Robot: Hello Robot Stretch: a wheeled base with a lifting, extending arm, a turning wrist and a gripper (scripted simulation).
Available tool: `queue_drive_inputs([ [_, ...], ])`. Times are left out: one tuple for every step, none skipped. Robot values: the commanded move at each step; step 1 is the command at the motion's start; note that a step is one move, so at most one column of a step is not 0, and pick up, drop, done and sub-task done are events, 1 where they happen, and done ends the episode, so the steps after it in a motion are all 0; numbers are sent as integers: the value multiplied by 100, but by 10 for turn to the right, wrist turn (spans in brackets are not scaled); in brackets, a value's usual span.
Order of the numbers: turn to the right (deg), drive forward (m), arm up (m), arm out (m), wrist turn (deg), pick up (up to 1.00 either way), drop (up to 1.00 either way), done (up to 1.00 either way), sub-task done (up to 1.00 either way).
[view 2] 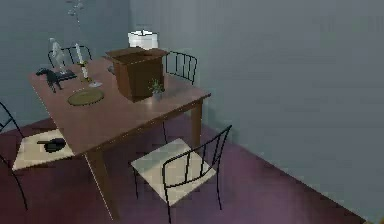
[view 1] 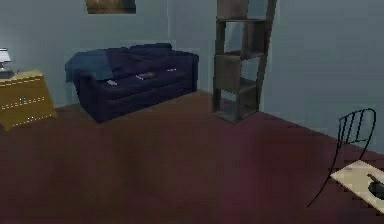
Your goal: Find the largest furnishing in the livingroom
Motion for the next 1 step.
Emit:
queue_drive_inputs([
  [420,0,0,0,0,0,0,0,0],
])
